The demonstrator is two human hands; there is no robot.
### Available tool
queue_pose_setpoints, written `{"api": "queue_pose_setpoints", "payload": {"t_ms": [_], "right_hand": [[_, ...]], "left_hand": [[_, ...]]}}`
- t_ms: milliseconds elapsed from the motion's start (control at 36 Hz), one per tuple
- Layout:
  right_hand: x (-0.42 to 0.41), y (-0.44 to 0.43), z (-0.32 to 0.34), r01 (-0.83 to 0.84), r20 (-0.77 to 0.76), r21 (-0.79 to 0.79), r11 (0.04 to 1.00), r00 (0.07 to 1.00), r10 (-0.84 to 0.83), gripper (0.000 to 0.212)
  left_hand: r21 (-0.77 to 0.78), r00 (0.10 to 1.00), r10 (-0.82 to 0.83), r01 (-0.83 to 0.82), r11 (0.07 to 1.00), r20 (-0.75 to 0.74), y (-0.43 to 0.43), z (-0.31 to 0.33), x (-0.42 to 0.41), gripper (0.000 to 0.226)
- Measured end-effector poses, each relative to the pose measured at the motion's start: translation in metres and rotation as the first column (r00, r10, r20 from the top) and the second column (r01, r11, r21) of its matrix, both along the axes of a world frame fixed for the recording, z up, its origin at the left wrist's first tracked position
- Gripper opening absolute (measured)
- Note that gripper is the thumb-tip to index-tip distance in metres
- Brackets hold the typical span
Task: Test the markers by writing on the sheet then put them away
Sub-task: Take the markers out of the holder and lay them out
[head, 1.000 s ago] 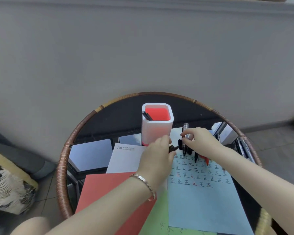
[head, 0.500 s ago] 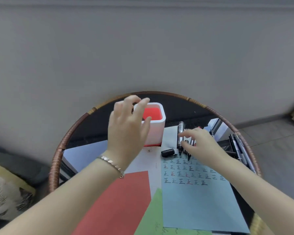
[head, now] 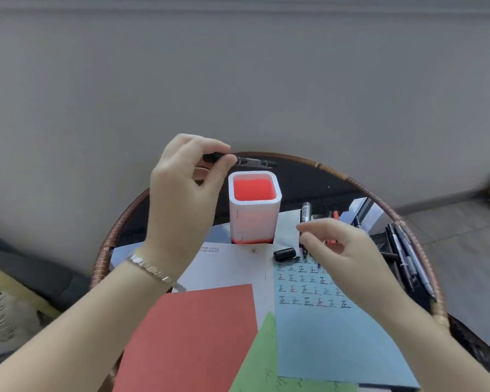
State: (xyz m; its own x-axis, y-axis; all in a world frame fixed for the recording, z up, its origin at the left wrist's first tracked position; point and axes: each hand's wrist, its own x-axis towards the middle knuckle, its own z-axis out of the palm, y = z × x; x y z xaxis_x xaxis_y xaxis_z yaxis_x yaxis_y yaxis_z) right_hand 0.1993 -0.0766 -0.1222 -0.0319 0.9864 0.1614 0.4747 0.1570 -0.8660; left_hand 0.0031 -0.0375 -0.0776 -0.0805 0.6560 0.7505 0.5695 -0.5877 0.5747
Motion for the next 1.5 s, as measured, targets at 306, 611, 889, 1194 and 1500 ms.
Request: {"api": "queue_pose_setpoints", "payload": {"t_ms": [306, 611, 889, 1194, 1500], "right_hand": [[-0.028, -0.014, 0.017, -0.042, -0.588, -0.037, 0.998, 0.809, 0.013, 0.019], [-0.034, -0.037, -0.022, 0.0, -0.373, -0.168, 0.986, 0.926, -0.063, 0.039], [-0.034, -0.041, -0.035, 0.054, -0.485, -0.149, 0.987, 0.866, -0.121, 0.042], [-0.026, -0.051, -0.048, -0.015, -0.488, -0.015, 1.0, 0.873, 0.006, 0.033], [0.023, -0.045, -0.056, 0.35, -0.456, -0.049, 0.936, 0.825, -0.333, 0.035]], "left_hand": [[-0.508, 0.85, -0.307, 0.508, 0.696, 0.429, -0.048, -0.039, 0.017, 0.006], [-0.679, 0.762, -0.625, 0.369, 0.635, -0.169, -0.07, -0.069, 0.025, 0.02], [-0.603, 0.722, -0.662, 0.442, 0.665, -0.201, -0.074, -0.074, 0.032, 0.021], [-0.732, 0.704, -0.674, 0.335, 0.593, -0.224, -0.08, -0.073, 0.019, 0.011], [-0.633, 0.886, -0.196, -0.131, 0.763, -0.419, -0.034, -0.101, -0.013, 0.008]]}}
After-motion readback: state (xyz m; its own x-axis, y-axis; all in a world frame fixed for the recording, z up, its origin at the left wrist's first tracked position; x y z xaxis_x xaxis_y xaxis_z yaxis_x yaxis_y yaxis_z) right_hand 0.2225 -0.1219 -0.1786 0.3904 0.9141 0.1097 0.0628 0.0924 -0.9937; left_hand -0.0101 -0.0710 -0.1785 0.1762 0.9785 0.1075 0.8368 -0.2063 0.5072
